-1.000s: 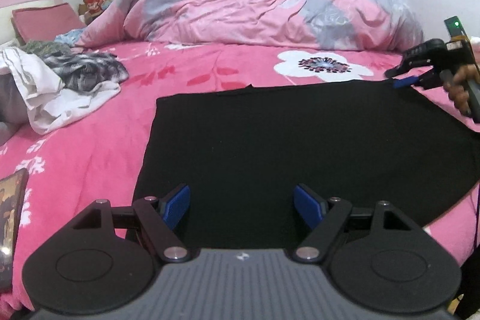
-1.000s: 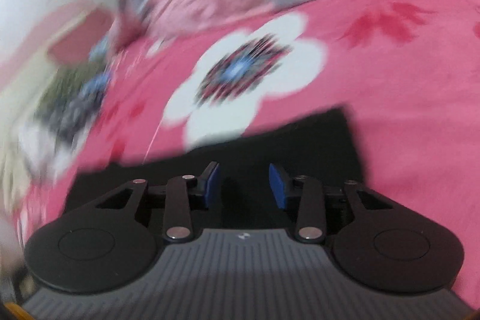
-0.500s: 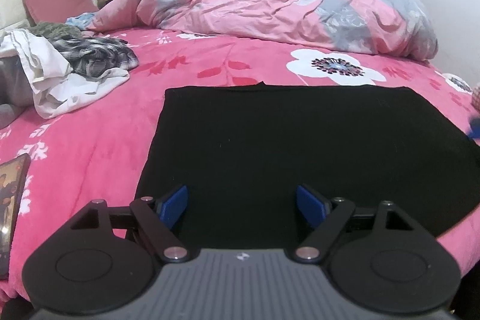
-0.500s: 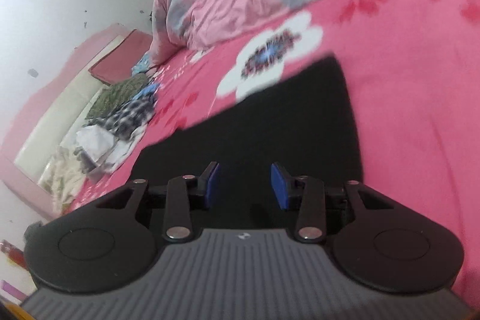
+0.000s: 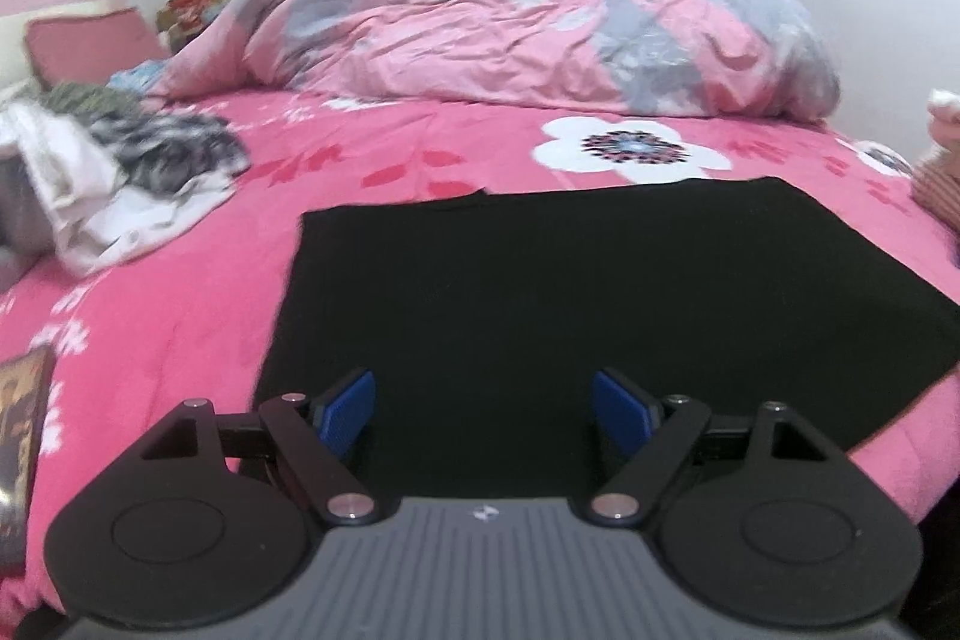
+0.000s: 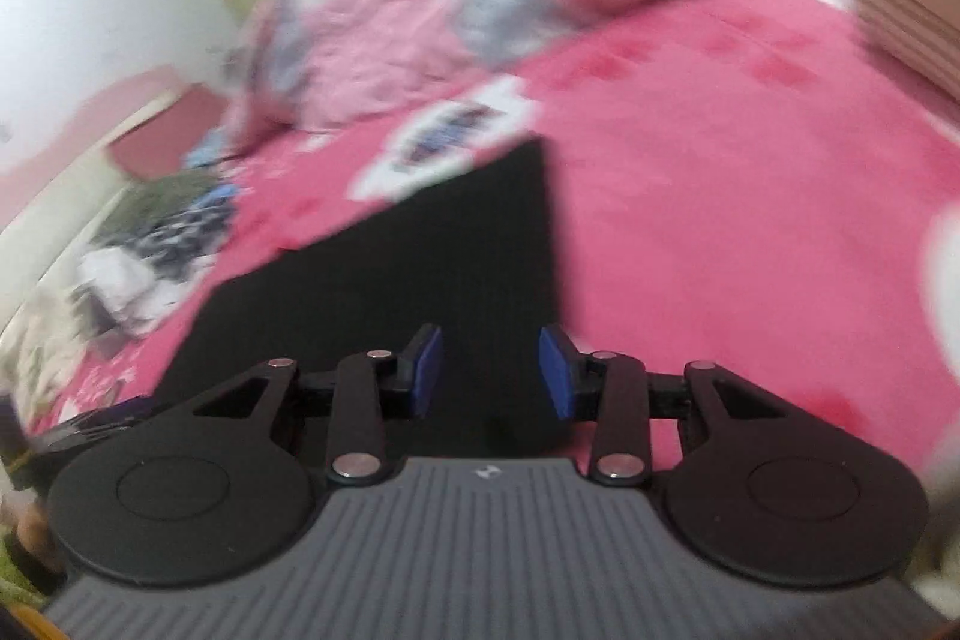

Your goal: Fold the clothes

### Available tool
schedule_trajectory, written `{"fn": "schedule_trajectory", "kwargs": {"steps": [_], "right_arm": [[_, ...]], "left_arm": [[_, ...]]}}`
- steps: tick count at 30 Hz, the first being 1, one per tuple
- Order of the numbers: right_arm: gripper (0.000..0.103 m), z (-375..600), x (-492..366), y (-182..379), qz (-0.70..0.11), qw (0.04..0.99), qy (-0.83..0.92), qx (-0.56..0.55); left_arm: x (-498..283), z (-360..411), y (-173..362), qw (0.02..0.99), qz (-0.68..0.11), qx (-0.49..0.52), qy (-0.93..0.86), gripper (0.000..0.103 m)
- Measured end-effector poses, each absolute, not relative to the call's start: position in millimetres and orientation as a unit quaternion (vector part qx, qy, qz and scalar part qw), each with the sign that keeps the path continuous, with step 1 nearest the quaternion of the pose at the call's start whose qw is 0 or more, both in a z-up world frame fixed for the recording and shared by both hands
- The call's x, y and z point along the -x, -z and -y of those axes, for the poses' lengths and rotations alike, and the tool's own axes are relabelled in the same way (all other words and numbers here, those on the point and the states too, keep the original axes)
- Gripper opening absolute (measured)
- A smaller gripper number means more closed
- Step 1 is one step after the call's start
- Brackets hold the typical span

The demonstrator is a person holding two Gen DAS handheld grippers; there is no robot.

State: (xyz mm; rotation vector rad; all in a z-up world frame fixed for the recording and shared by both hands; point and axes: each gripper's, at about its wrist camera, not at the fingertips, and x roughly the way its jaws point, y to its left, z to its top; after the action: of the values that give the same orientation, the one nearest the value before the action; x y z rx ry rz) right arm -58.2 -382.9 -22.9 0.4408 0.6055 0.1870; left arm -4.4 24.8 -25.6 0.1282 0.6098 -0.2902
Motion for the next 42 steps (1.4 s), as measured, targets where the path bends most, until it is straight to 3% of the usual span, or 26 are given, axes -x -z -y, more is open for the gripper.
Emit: {"fn": "schedule_trajectory", "kwargs": {"steps": [5,13,22,26,31,37,42], "right_arm": [[0.035,311,-21,15,-0.291,0.934,-0.170,-0.120],[0.030,233,-158,40,-0.402,0.894,-0.197,0.026],[0.029,242,-257,49,-0.392,0.913,-0.101,-0.048],[0.030,275,-242,31,-0.353,0.923,-0.074,-0.133],[0.031,314,-164,5,-0.322,0.917,-0.123,-0.200],[0.032,357,-60,34,-0.334,0.892,-0.118,-0.279],[0.033,393,21,51,-0.327,0.913,0.028,-0.240]], "left_arm": [[6,4,31,0.940,-0.276,-0.100,0.172,0.081],[5,4,50,0.936,-0.274,-0.095,0.200,0.081],[7,-17,53,0.938,-0.268,-0.066,0.209,0.081],[9,-28,49,0.942,-0.263,-0.041,0.204,0.081],[4,-32,48,0.940,-0.279,-0.022,0.198,0.082],[4,-23,49,0.937,-0.303,-0.032,0.169,0.083],[7,-22,47,0.935,-0.321,-0.027,0.150,0.084]]}}
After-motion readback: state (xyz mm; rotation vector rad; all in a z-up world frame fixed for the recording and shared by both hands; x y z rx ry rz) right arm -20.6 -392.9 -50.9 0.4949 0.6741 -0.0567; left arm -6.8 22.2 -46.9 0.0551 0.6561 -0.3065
